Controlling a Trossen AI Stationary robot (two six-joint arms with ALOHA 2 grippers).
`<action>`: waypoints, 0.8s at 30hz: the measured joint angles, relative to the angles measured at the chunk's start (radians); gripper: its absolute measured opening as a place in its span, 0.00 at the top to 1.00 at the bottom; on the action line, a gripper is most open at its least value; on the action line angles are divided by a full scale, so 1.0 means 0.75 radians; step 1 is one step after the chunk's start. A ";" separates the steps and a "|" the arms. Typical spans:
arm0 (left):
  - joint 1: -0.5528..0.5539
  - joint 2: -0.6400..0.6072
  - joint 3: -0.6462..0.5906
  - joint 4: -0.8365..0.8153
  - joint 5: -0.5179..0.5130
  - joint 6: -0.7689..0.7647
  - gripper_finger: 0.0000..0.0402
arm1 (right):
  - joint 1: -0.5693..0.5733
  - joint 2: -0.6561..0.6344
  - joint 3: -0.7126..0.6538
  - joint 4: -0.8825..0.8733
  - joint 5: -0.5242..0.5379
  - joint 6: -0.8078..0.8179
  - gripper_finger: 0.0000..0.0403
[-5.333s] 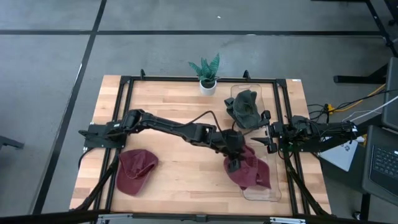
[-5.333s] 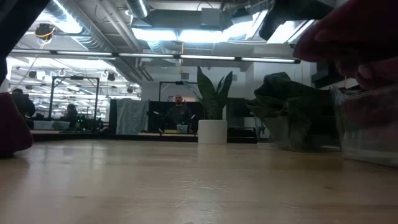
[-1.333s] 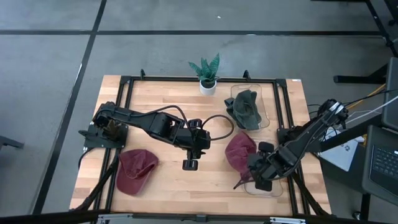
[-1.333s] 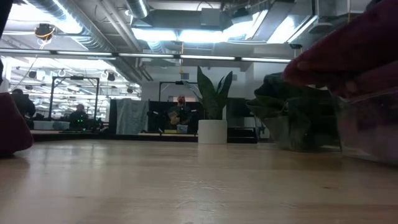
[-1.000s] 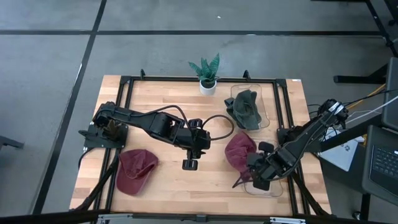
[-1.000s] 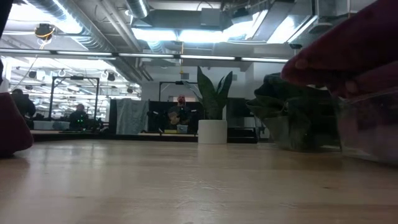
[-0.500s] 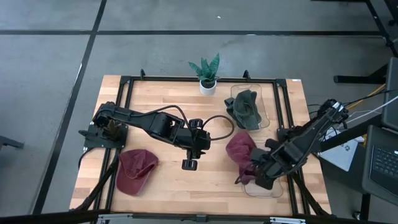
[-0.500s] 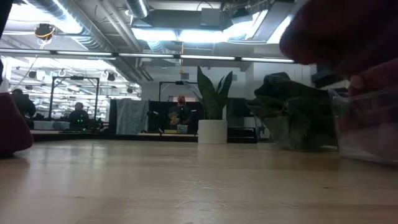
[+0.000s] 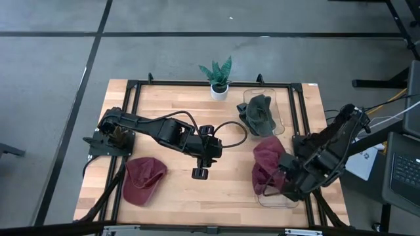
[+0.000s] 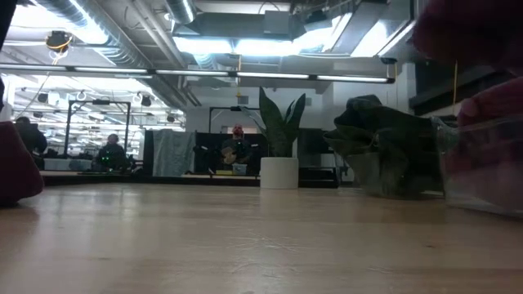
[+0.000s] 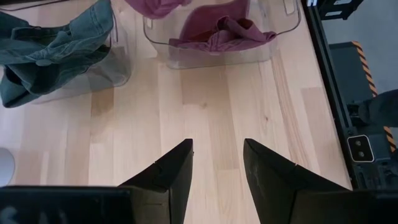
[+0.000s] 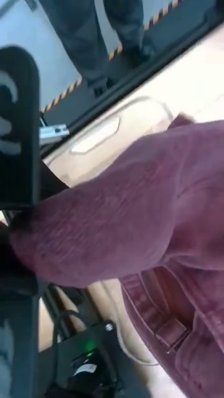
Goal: Pick & Place hat
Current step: Put the top red cap into the bottom transparent bin
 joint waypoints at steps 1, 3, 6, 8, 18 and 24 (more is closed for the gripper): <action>0.000 0.000 0.000 0.000 0.000 0.000 0.65 | 0.011 0.000 -0.022 0.002 0.000 0.021 0.96; 0.000 0.000 0.000 0.000 0.000 0.000 0.65 | 0.026 0.000 -0.072 0.000 -0.001 0.057 0.96; 0.000 0.000 0.000 0.000 0.000 0.015 0.65 | 0.040 0.000 -0.144 0.030 -0.035 0.064 0.96; 0.000 0.000 0.000 0.000 0.000 0.020 0.65 | 0.048 0.000 -0.191 0.068 -0.052 0.058 0.96; 0.000 0.000 0.000 0.000 0.000 0.020 0.65 | 0.056 0.001 -0.431 0.327 -0.031 0.004 0.96; 0.000 0.000 0.000 0.000 0.000 0.018 0.65 | 0.056 0.000 -0.542 0.570 -0.038 -0.101 0.94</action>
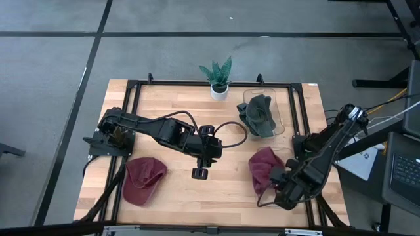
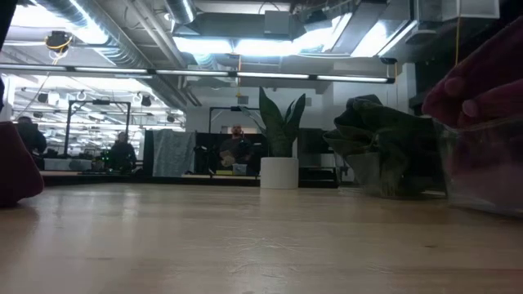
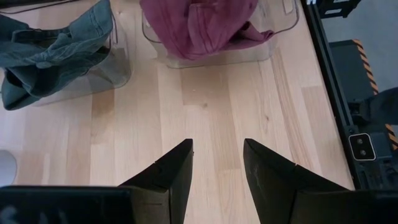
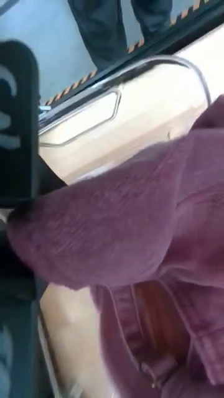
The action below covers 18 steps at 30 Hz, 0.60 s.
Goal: Pick & Place hat
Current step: Put the top red cap into the bottom transparent bin
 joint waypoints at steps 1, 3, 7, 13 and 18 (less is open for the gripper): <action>0.000 0.000 0.000 0.000 0.000 -0.004 0.65 | 0.000 -0.001 -0.016 0.025 0.001 -0.004 0.93; 0.000 0.000 0.000 0.000 0.000 -0.005 0.65 | 0.000 -0.001 -0.050 0.047 0.008 -0.008 0.91; 0.000 0.000 0.000 0.001 0.000 -0.008 0.65 | -0.010 0.000 -0.101 0.145 0.014 -0.012 0.87; 0.000 0.000 0.000 0.001 0.000 -0.009 0.65 | -0.019 0.002 -0.127 0.325 0.015 -0.071 0.75; 0.000 0.000 0.000 0.003 0.000 -0.009 0.65 | -0.034 -0.020 -0.127 0.376 -0.131 -0.055 0.58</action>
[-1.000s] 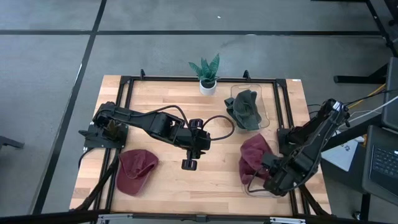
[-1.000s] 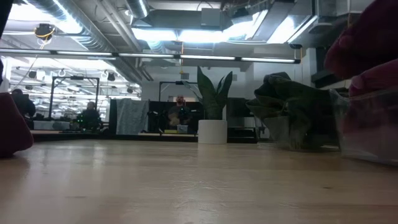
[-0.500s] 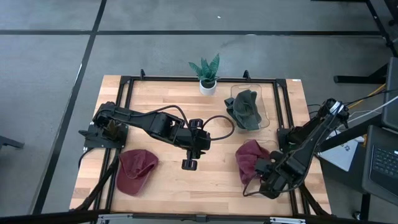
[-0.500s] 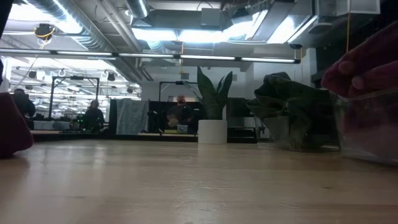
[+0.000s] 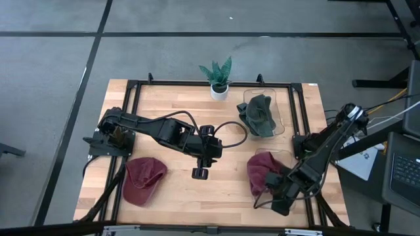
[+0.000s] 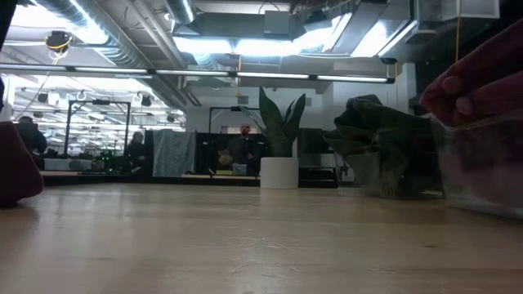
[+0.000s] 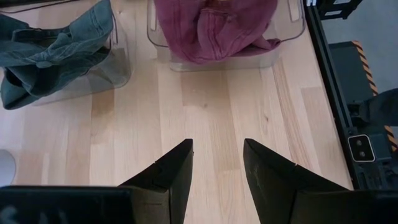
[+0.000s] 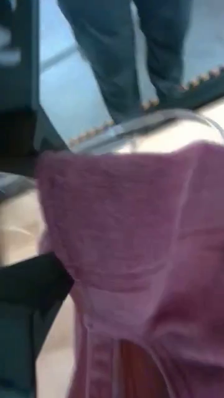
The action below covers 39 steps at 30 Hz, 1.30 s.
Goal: Pick & Place hat
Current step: Put the top red cap into the bottom transparent bin, then put the red cap into the bottom transparent bin
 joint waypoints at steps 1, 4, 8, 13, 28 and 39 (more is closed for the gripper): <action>0.000 0.000 0.000 0.002 0.000 0.000 0.65 | -0.002 -0.010 0.000 0.010 -0.035 -0.002 0.54; 0.001 0.000 0.000 0.002 -0.004 0.000 0.65 | -0.007 -0.061 0.008 0.035 -0.111 -0.037 0.44; 0.001 0.000 0.000 0.002 -0.026 0.000 0.65 | -0.008 -0.148 0.088 -0.019 -0.062 -0.062 0.36; 0.001 0.000 0.000 0.002 -0.031 -0.008 0.65 | -0.009 -0.252 0.268 -0.219 0.127 -0.092 0.35; 0.001 0.000 0.000 0.002 -0.033 -0.144 0.65 | -0.048 -0.493 0.616 -0.444 0.970 -0.755 0.35; 0.002 0.000 0.000 0.002 -0.145 -0.264 0.65 | -0.161 -0.951 0.232 0.034 0.980 -1.225 0.34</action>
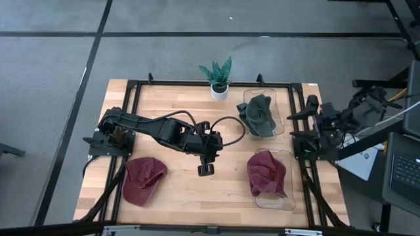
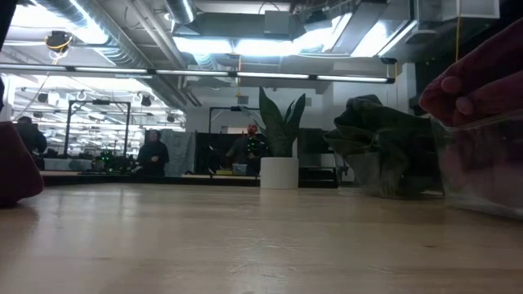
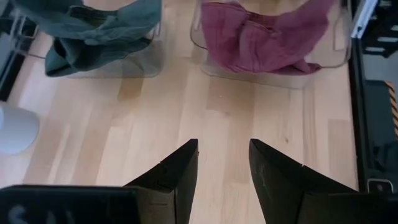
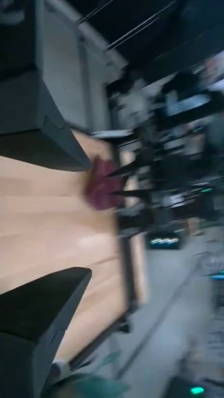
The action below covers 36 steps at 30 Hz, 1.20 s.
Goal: Pick & Place hat
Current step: Put the red cap into the bottom transparent bin
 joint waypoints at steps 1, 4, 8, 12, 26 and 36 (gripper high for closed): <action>0.000 0.000 0.000 0.000 -0.006 -0.012 0.65 | -0.009 -0.047 -0.062 0.087 -0.013 -0.051 0.34; 0.000 0.000 0.000 0.000 -0.020 -0.063 0.65 | -0.043 -0.181 -0.260 0.340 -0.065 -0.168 0.34; 0.000 0.000 0.000 0.000 -0.024 -0.123 0.65 | -0.096 -0.311 -0.501 0.639 -0.135 -0.309 0.34; 0.003 0.000 0.000 0.000 -0.027 -0.164 0.65 | -0.157 -0.392 -0.673 0.896 -0.169 -0.451 0.34; 0.060 0.000 0.000 -0.001 -0.017 -0.311 0.65 | -0.479 -0.508 -1.147 1.469 -0.452 -0.555 0.34; 0.106 0.000 0.000 -0.006 0.018 -0.380 0.65 | -0.787 -0.518 -1.340 1.632 -0.662 -0.476 0.34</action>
